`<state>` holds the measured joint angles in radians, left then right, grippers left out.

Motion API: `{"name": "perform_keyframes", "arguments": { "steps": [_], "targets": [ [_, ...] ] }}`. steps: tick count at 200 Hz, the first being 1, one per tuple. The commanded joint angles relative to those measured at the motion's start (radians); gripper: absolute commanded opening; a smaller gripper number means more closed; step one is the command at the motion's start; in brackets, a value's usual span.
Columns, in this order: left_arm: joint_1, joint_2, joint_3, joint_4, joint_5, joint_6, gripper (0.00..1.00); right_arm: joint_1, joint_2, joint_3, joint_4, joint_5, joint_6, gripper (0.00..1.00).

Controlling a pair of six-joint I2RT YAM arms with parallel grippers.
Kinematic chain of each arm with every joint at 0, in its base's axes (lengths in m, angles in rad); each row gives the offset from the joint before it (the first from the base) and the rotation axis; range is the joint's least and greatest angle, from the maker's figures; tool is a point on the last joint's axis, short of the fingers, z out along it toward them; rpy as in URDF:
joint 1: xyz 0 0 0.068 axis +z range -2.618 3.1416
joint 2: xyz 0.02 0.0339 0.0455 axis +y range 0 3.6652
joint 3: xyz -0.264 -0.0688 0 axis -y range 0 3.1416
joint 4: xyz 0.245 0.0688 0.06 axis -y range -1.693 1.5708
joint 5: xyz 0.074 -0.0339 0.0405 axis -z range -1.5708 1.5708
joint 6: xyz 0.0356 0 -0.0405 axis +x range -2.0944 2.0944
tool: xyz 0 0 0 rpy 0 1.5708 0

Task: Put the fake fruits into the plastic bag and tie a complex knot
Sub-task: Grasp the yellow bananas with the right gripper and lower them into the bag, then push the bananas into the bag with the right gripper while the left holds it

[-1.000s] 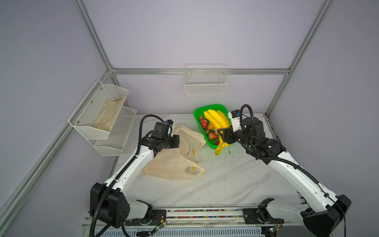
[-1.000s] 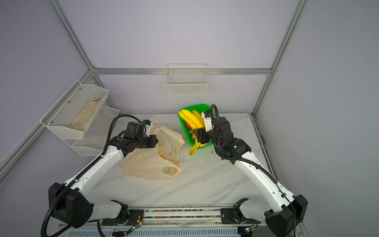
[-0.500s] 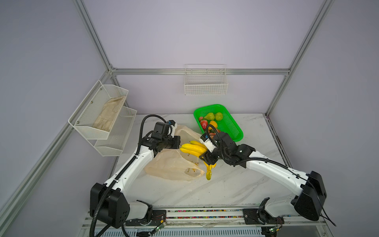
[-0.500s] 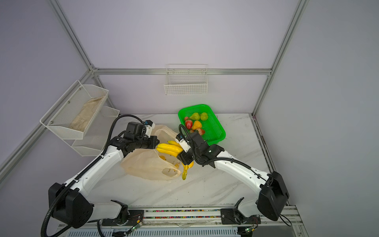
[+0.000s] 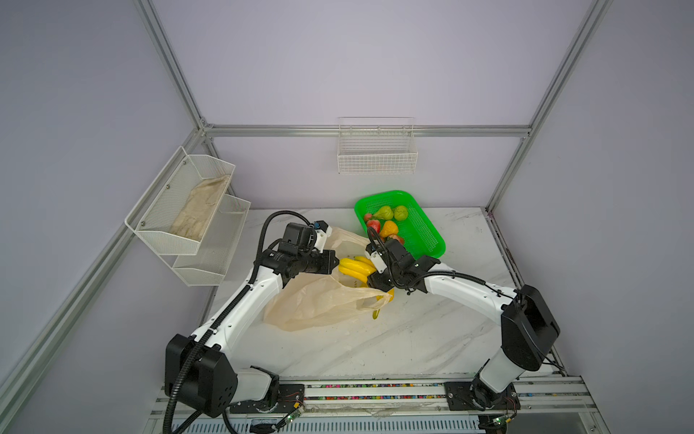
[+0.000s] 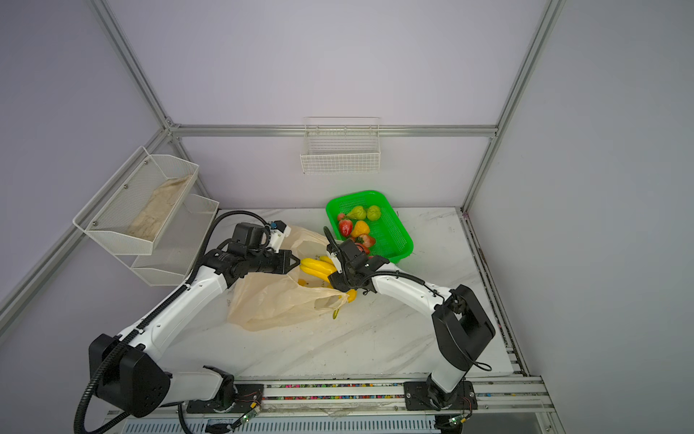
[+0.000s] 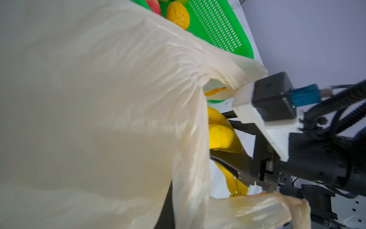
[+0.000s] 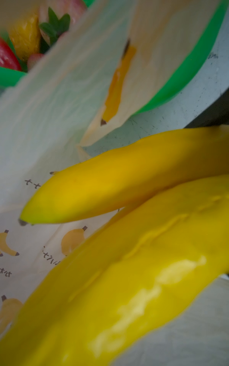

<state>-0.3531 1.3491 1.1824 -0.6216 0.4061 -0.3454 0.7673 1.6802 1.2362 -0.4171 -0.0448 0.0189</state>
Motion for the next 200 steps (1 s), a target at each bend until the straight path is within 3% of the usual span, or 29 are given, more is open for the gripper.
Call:
{"name": "perform_keyframes", "arguments": {
  "steps": [1, 36, 59, 91, 114, 145, 170, 200],
  "targets": [
    [-0.033, 0.010, 0.102, 0.076, 0.070, -0.065, 0.00, 0.010, 0.010, 0.037, 0.070, 0.004, 0.086, 0.39],
    [-0.055, 0.055, 0.110, 0.124, 0.171, -0.091, 0.00, 0.013, -0.003, 0.029, 0.188, 0.033, 0.137, 0.39],
    [-0.056, 0.049, 0.117, 0.088, 0.102, -0.010, 0.00, 0.013, -0.085, 0.003, 0.215, 0.121, 0.060, 0.39],
    [-0.057, 0.032, 0.111, 0.051, 0.096, 0.122, 0.00, 0.013, -0.173, -0.050, 0.266, 0.166, -0.095, 0.40],
    [-0.058, 0.025, 0.117, 0.016, 0.055, 0.219, 0.00, 0.013, -0.199, -0.084, 0.285, 0.234, -0.226, 0.40],
    [-0.059, 0.012, 0.108, 0.006, 0.014, 0.276, 0.00, 0.013, -0.204, -0.087, 0.280, 0.263, -0.301, 0.40],
    [-0.061, 0.015, 0.108, 0.000, 0.014, 0.280, 0.00, 0.013, -0.204, -0.081, 0.313, 0.254, -0.272, 0.40],
    [-0.072, 0.028, 0.116, -0.003, 0.043, 0.247, 0.00, 0.013, -0.161, -0.050, 0.357, 0.232, -0.037, 0.40]
  ]
}}
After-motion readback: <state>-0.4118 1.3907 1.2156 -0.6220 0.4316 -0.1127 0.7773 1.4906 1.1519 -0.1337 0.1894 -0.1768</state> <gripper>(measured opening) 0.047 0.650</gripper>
